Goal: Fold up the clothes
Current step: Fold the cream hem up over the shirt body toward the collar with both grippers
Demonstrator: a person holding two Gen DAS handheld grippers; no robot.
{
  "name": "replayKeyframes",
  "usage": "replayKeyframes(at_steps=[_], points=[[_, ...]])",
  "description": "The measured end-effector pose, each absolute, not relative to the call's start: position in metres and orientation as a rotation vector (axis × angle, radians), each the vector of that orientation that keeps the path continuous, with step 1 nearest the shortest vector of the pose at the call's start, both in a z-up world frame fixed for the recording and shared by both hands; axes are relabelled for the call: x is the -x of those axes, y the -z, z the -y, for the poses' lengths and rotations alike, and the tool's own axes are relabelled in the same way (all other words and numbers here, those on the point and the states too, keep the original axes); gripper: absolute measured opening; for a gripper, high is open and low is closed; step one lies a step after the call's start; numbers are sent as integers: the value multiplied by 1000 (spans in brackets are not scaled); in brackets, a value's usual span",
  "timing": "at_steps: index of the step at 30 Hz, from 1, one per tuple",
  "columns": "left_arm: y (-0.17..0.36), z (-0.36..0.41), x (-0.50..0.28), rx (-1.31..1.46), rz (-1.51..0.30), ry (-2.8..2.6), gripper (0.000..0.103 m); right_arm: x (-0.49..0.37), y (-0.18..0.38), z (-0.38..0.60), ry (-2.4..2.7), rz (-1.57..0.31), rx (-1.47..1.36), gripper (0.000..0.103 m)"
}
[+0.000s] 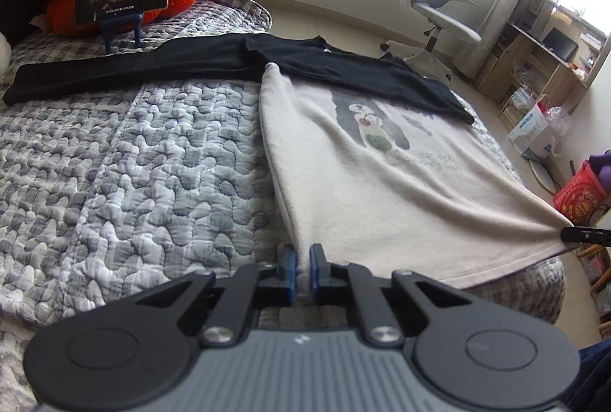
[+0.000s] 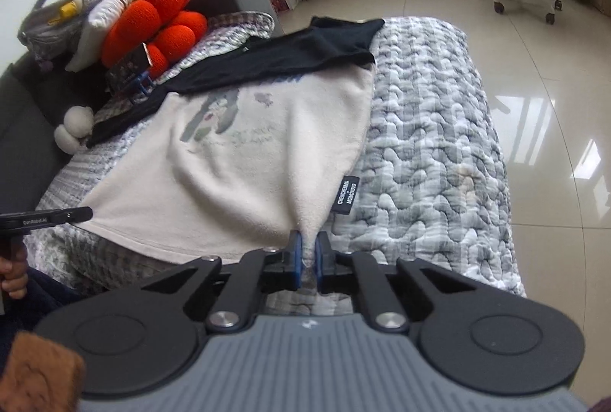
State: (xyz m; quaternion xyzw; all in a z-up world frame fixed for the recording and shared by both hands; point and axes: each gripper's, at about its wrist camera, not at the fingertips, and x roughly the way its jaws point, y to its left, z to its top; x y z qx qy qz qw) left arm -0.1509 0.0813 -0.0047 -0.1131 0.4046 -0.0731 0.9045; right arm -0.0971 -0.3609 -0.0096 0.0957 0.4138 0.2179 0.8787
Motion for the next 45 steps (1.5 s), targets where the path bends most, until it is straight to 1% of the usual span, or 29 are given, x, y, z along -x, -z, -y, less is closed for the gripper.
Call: replayKeyframes(at_steps=[3,7,11,17,21,24,25,27,28,33,34,35,39,45], points=[[0,-87,157,262,-821,163,7,103,-5,362,-484,-821,-209,8],[-1,-85,162,248,-822,176,7,103,-10,364,-487,-831,-208,8],[7,-73,163,152,-850,156,7,102,-2,359,-477,-871,-164,8],[16,-63,162,56,-882,139,7,107,-4,360,-489,-861,-132,8],[35,-52,148,-27,-943,96,7,95,23,345,-444,-955,-21,8],[36,-52,144,-26,-953,87,8,89,38,336,-428,-998,41,8],[34,-56,144,-8,-953,87,10,87,39,337,-424,-1005,44,9],[33,-64,144,47,-955,86,17,89,38,337,-413,-1000,59,16],[31,-69,144,79,-951,83,22,89,37,337,-408,-997,66,16],[14,-93,142,220,-879,19,24,88,13,351,-414,-890,-48,18],[11,-98,139,244,-867,3,25,84,8,354,-404,-874,-80,23],[8,-102,133,266,-861,-8,25,81,3,358,-393,-858,-110,30],[-6,-105,111,302,-827,-13,26,58,-3,357,-331,-843,-141,31],[-24,-99,66,321,-805,-24,31,9,-10,339,-295,-812,-200,31]])
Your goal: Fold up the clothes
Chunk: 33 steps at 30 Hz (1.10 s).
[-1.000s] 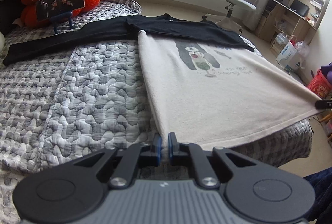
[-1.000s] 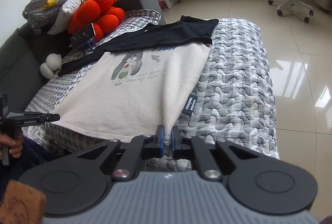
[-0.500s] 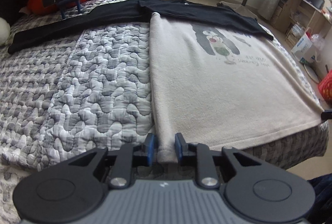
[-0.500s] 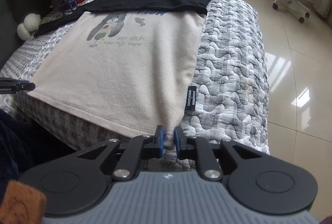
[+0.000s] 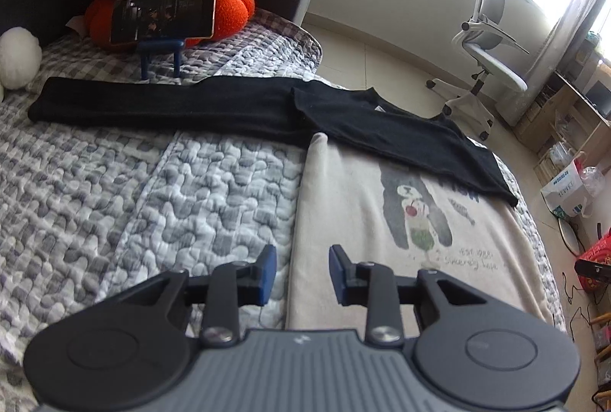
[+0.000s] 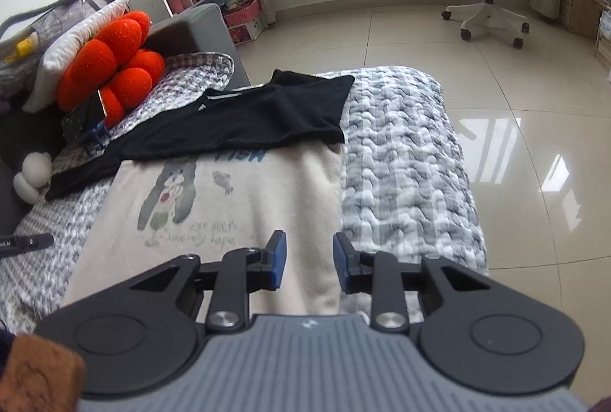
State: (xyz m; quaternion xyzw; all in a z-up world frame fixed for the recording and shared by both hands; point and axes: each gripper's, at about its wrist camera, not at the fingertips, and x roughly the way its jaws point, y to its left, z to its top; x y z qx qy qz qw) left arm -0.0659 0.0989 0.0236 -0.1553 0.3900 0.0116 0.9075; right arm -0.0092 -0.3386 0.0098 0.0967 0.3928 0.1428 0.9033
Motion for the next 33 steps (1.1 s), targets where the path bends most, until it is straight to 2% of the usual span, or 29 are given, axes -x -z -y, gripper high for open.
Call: replayKeyframes(at_steps=[7,14,19,25,28,30,31,32,33], points=[[-39,-104,-19,389,-747,-72,34,-57,-15,334,-257,-776,-270,31],[-2,-109,-100,450,-762,-79,37,-110,4,339,-220,-746,-355,31],[18,-115,-135,413,-771,-50,41,-144,25,333,-208,-785,-316,31],[27,-107,-152,367,-745,7,41,-182,29,327,-217,-764,-299,31],[30,-98,-158,303,-746,12,37,-196,39,319,-200,-781,-244,31],[31,-94,-160,285,-757,22,9,-199,45,316,-196,-789,-224,31],[31,-95,-161,288,-761,22,0,-200,47,314,-201,-790,-210,19],[31,-97,-161,292,-760,18,0,-199,44,314,-198,-773,-194,9],[30,-99,-161,295,-746,8,0,-198,40,314,-195,-756,-177,8]])
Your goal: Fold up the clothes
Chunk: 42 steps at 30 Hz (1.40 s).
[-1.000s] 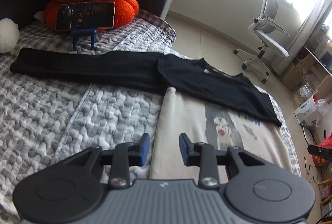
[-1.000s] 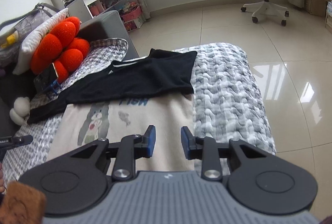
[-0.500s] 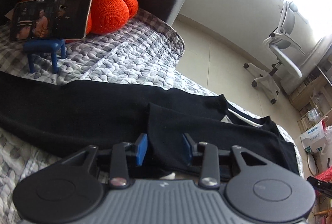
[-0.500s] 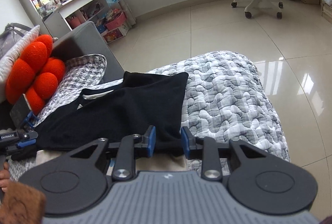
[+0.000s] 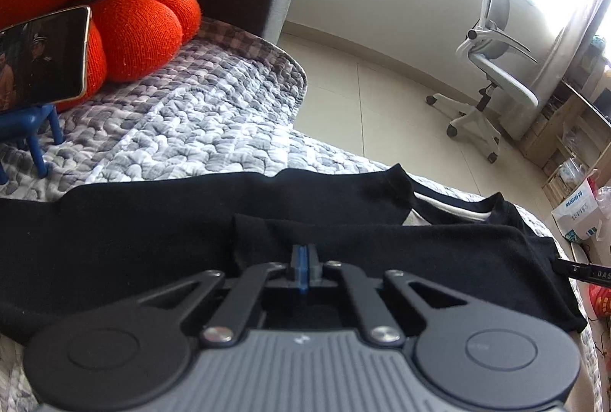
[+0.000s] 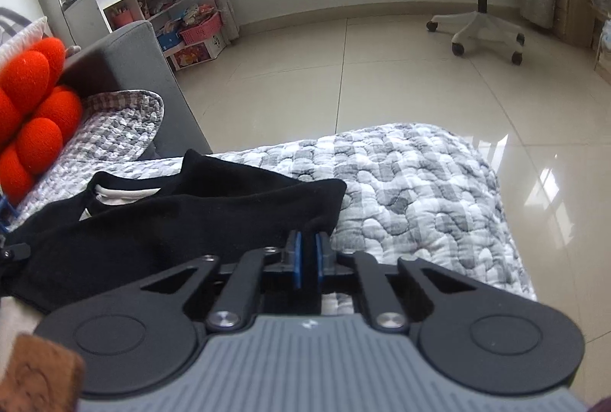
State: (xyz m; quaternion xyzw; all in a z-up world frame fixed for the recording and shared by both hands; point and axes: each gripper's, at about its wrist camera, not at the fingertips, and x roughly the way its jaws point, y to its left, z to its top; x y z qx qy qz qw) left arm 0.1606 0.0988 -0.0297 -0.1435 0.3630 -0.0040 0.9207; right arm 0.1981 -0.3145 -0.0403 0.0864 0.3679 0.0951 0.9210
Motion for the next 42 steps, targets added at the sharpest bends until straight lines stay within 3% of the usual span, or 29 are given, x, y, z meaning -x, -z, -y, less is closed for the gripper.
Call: replayKeyframes(at_steps=[5,10,12,14,16,18,19,22,24,25,26,29,42], points=[[13,-109,-153,324,-638,-6,0,-194,22,313,-169,-650,-108,5],[27,-112,-161,316,-729,-36,3,-205,55,301,-105,-727,-14,6],[29,-119,-160,346,-738,-40,10,-204,50,302,-110,-722,-15,6],[28,-121,-158,349,-727,-44,48,-202,44,306,-124,-727,-33,12],[28,-121,-157,346,-725,-40,53,-196,36,313,-130,-742,-55,17],[30,-120,-158,351,-734,-31,53,-190,30,317,-135,-764,-79,27],[31,-120,-159,352,-743,-29,52,-186,27,319,-143,-780,-97,38],[35,-114,-162,319,-763,-37,47,-174,28,321,-191,-840,-134,40],[36,-110,-162,284,-770,-42,31,-167,33,316,-229,-889,-132,39],[36,-109,-162,267,-770,-47,21,-165,37,312,-235,-910,-110,30],[36,-108,-161,251,-768,-53,12,-163,40,307,-241,-914,-84,13],[34,-119,-159,319,-748,-44,5,-161,37,300,-229,-892,-41,8],[26,-121,-155,368,-655,-35,5,-160,34,292,-141,-833,32,6]])
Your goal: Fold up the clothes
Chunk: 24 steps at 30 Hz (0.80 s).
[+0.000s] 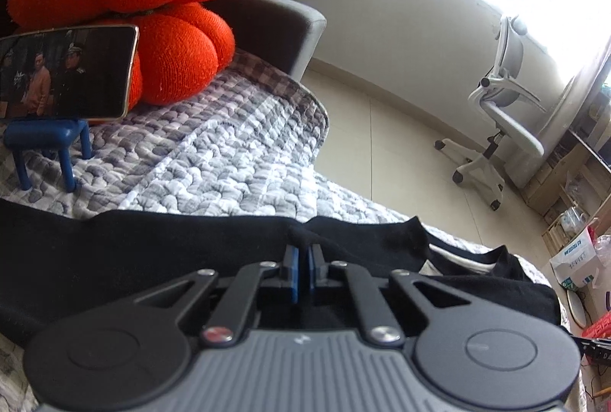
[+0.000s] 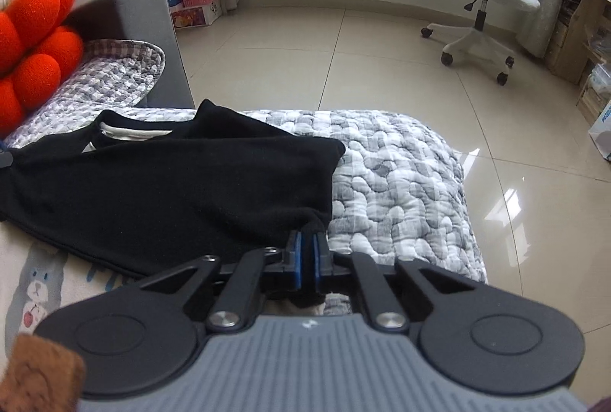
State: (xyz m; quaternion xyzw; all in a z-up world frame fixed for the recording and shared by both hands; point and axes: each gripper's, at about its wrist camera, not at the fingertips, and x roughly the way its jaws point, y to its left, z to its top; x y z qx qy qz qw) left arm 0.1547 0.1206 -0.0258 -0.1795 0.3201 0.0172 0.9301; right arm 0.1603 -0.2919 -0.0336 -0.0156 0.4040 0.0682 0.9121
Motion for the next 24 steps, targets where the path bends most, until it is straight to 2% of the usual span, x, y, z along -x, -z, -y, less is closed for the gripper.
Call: replayKeyframes(at_steps=[4,7,9,13,16,24], points=[[38,-120,-161,354,-719,-51,6,-163,47,287,-137,-875,75,7],[38,-128,-160,388,-724,-55,11,-163,43,288,-120,-875,56,9],[35,-132,-157,398,-717,-71,13,-162,39,287,-105,-867,51,15],[28,-137,-151,401,-714,-99,14,-156,24,280,-91,-771,85,16],[23,-129,-148,378,-710,-97,19,-153,16,275,-118,-708,61,17],[24,-81,-146,258,-742,22,22,-168,40,243,-225,-806,76,17]])
